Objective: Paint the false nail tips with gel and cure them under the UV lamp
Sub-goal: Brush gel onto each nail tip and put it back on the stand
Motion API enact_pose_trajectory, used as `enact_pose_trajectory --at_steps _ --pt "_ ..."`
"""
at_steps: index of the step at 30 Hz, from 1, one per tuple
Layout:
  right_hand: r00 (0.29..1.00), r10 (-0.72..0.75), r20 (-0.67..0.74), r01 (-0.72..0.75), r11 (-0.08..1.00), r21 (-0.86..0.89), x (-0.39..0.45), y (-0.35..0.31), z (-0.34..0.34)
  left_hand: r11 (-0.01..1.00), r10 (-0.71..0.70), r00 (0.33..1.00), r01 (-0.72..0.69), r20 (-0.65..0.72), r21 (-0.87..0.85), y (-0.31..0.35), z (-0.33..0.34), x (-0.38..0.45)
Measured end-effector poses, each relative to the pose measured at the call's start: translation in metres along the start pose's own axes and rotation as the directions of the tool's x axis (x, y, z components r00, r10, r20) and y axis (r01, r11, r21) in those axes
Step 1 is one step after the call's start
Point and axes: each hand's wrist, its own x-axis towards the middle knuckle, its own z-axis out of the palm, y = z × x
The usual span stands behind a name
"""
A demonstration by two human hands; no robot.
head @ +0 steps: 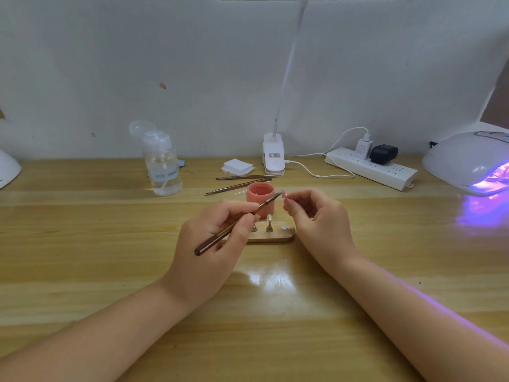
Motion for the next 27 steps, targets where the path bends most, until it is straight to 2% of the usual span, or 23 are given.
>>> enact_pose_trajectory --at_steps 14,19,22,27 --pt "1.0 -0.004 0.006 0.004 1.0 0.005 -0.0007 -0.0011 0.0003 0.993 -0.063 0.998 0.064 0.008 -0.099 -0.002 0.0012 -0.0004" --pt "1.0 0.014 0.009 -0.014 0.999 0.031 -0.001 -0.0022 -0.0011 0.993 -0.043 0.999 0.041 -0.017 -0.112 -0.0016 -0.0008 -0.0009" --pt "0.999 0.014 0.029 -0.015 0.998 0.054 -0.0016 -0.0036 -0.0018 0.989 -0.063 0.998 0.066 0.026 -0.135 -0.001 0.0011 0.0002" --pt "0.996 0.083 0.036 -0.087 0.988 0.124 -0.0002 -0.0044 -0.0024 0.99 -0.07 0.997 0.072 0.024 -0.125 -0.003 -0.0015 0.0"
